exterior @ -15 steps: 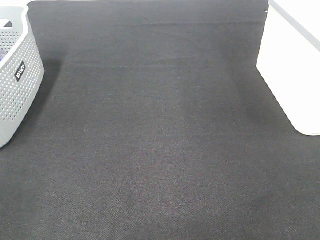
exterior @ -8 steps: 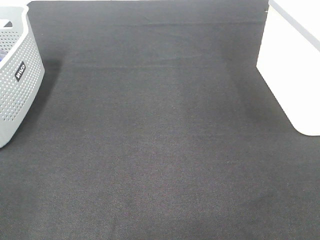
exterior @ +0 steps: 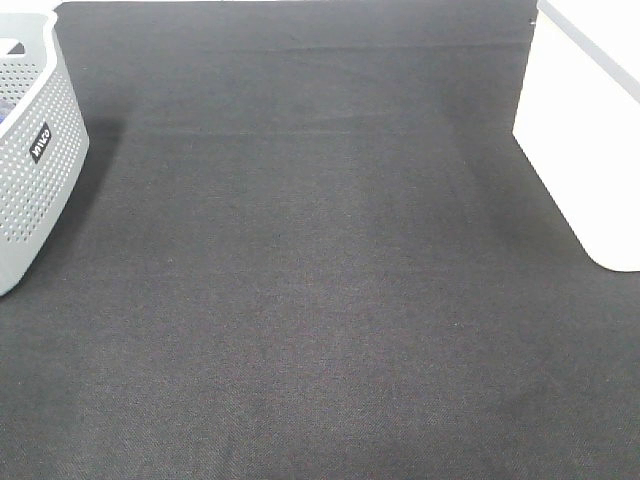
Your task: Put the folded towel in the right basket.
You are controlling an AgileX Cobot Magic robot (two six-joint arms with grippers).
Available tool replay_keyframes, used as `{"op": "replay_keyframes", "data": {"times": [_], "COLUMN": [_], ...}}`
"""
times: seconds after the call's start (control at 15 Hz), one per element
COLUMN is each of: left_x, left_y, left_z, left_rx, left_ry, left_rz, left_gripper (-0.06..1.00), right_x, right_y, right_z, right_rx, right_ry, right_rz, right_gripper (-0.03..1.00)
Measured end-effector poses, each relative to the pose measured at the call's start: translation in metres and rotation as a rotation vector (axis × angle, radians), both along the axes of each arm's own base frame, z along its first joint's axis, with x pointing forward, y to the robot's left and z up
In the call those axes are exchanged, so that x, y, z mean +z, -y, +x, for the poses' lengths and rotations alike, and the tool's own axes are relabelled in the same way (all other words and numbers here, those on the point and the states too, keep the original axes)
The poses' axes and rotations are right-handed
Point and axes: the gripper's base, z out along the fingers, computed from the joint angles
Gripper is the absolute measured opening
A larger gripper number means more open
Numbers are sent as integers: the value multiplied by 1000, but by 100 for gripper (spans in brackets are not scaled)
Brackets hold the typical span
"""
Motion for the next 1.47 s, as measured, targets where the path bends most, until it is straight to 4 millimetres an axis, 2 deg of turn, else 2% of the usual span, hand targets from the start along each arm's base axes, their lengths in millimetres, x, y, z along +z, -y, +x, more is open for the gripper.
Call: {"op": "replay_keyframes", "data": {"times": [0.53, 1.47], "left_x": [0, 0], "left_y": [0, 0], "left_z": [0, 0], "left_rx": [0, 0], "left_ry": [0, 0], "left_rz": [0, 0], "left_gripper": [87, 87], "right_x": [0, 0], "right_y": [0, 0], "right_z": [-7, -7], "right_rx": [-63, -63], "right_ry": [49, 49], "right_rz": [4, 4], "right_gripper": [78, 78]}}
